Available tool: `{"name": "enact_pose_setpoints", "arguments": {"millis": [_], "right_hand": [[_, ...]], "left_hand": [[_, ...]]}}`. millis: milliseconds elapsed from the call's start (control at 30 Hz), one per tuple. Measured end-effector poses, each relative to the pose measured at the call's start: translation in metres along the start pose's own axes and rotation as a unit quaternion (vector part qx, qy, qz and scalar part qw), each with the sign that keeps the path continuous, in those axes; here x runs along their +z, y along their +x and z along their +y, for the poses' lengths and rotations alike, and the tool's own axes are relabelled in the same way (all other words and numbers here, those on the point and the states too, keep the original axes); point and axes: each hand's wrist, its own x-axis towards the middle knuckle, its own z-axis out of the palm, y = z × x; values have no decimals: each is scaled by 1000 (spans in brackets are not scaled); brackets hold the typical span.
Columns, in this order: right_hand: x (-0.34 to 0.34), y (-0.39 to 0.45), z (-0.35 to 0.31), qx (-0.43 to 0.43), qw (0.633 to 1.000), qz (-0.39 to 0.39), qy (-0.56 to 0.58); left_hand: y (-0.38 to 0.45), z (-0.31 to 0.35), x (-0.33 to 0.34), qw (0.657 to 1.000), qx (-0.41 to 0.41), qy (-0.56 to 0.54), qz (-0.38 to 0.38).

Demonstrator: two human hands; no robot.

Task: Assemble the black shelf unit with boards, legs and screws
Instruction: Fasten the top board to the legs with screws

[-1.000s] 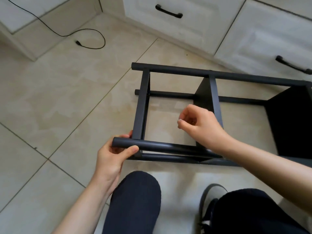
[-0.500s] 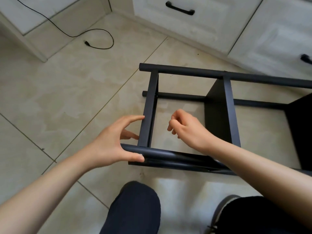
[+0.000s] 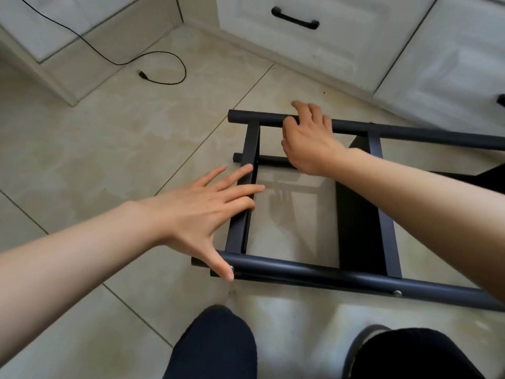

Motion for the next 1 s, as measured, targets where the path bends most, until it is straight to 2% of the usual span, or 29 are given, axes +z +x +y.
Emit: {"name": "enact_pose_setpoints", "arguments": {"millis": [133,267,467,567,633,700,833,933,1000], "right_hand": [[2,16,-2,27,998,-63,5],[5,12,-2,14,999,-41,-26],[4,10,-3,31,999,-36,22],[4,-3,-4,19,998,8,67],[6,-24,-10,-7,988,84,131],[7,-53,-21,-11,968,108,227],[15,-99,-48,60,921,-36,383],[25,-118,-58,97,844,-151,505],[31,-123,-59,106,792,-193,570]], "left_hand": [[0,1,7,1000,2,-10,9],[-2,4,13,999,6,-9,41],[-3,5,14,999,-8,-18,37],[-7,7,19,999,-18,-41,31],[-12,7,24,996,-29,-79,37],[-18,9,29,992,-39,-113,41],[-23,13,35,984,-46,-160,59],[-24,15,40,979,-40,-182,82],[-23,16,43,977,-37,-191,93]]}}
